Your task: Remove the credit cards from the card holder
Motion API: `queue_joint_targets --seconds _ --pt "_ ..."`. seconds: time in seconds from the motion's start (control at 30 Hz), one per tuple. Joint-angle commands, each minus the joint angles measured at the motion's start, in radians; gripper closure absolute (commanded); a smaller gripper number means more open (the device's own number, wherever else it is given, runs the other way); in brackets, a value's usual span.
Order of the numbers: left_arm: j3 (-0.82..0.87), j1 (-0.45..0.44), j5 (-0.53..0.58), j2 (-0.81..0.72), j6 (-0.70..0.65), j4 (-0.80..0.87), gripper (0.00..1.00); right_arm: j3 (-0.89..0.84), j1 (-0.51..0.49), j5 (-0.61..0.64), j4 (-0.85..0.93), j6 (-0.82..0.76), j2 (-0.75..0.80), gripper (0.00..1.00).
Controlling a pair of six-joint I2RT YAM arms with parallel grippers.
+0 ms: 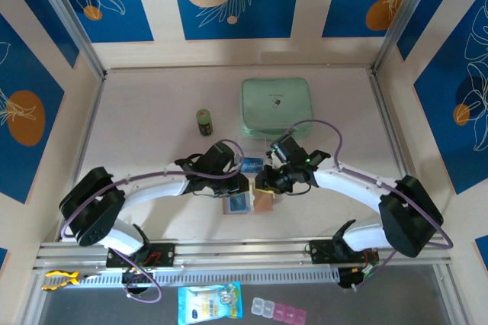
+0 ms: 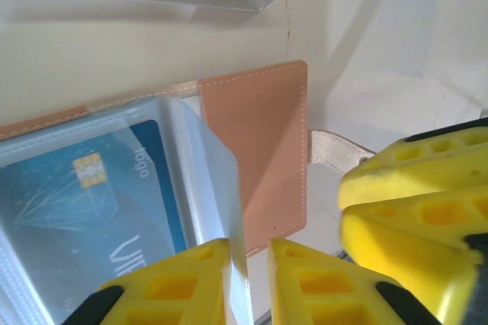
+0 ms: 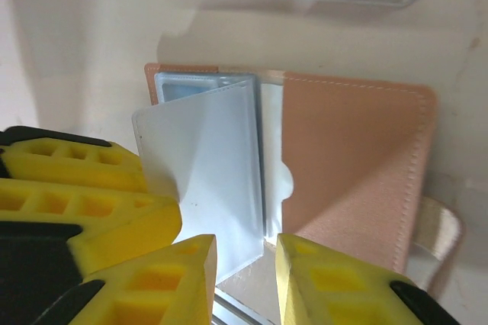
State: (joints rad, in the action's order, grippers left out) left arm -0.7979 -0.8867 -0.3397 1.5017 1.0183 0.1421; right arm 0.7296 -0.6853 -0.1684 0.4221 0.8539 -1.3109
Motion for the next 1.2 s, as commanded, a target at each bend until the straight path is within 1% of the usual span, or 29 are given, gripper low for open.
queue_joint_targets --seconds 0.0,0.1,0.33,0.5,0.83,1.17 --pt "-0.058 -0.023 -0.001 0.044 -0.021 0.038 0.80 -0.029 0.031 -0.014 0.045 -0.017 0.058 0.73" --pt "-0.102 -0.035 -0.004 0.082 -0.024 0.043 0.79 -0.047 0.052 -0.021 0.057 -0.024 0.105 0.72" --pt "-0.192 -0.061 -0.022 0.182 -0.031 0.044 0.71 -0.081 0.096 -0.035 0.085 -0.038 0.183 0.72" --pt "-0.222 -0.069 -0.027 0.210 -0.040 0.052 0.69 -0.096 0.109 -0.042 0.093 -0.041 0.210 0.72" --pt "-0.185 -0.067 0.009 0.160 -0.056 0.066 0.64 -0.073 0.108 -0.054 0.090 -0.043 0.189 0.72" --pt "-0.071 -0.034 0.052 0.051 -0.062 0.069 0.66 -0.008 0.043 -0.038 0.074 -0.027 0.092 0.72"
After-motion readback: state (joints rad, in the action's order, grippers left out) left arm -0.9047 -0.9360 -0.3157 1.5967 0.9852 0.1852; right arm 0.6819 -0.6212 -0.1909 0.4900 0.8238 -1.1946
